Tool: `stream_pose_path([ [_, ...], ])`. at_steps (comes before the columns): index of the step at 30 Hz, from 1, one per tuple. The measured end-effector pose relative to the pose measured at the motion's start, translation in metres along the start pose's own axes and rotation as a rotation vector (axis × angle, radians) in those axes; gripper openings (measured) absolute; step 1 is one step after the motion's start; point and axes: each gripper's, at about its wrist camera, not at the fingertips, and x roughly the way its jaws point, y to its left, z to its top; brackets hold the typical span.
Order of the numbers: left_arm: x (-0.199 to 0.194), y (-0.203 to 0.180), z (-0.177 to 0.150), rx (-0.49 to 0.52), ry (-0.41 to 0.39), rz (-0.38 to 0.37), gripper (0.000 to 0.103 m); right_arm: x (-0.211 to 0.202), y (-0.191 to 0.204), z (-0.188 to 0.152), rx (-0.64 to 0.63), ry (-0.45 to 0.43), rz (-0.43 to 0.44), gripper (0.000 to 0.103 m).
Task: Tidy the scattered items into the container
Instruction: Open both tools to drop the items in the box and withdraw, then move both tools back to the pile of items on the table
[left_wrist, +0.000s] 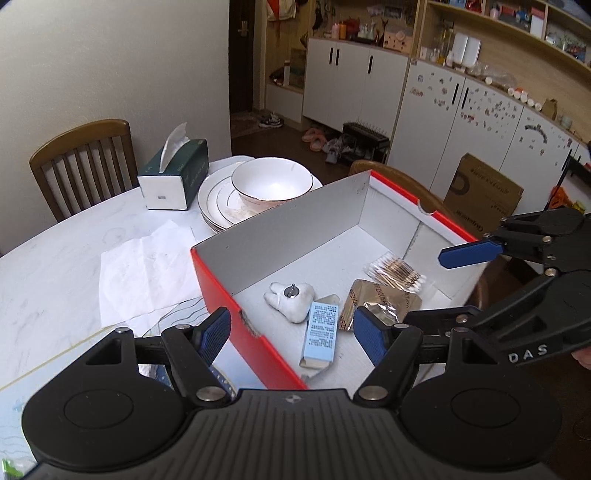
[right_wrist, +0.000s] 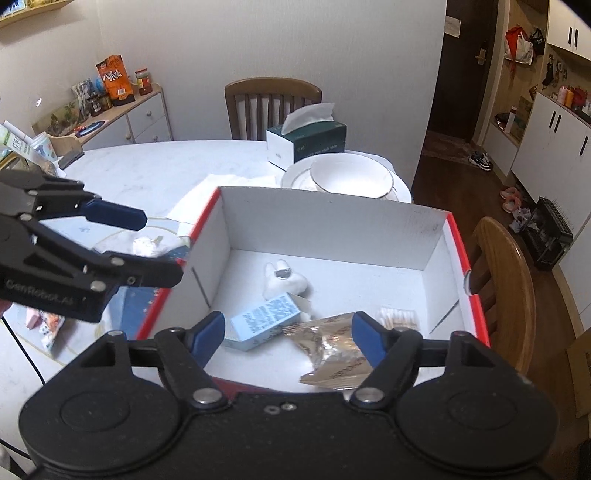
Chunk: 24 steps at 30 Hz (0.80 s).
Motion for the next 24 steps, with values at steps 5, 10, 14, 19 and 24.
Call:
stream_pose_path([
  [5, -0.024, 0.011, -0.016, -0.021, -0.022, -0.007, 0.072, -0.007, 0.021, 0.003, 0.000, -0.016, 0.008, 0.080],
  [10, -0.048, 0.028, -0.036, -0.044, -0.041, 0.000, 0.072, -0.008, 0.043, 0.007, 0.007, -0.029, 0.021, 0.084],
  [14, -0.064, 0.045, -0.055, -0.075, -0.048, 0.012, 0.077, -0.007, 0.063, 0.009, 0.002, -0.039, 0.037, 0.085],
  [19, -0.081, 0.067, -0.082, -0.107, -0.049, 0.031, 0.083, -0.003, 0.090, 0.011, -0.006, -0.052, 0.061, 0.086],
  [24, -0.093, 0.090, -0.107, -0.154, -0.050, 0.026, 0.100, 0.004, 0.119, 0.013, -0.022, -0.057, 0.079, 0.086],
])
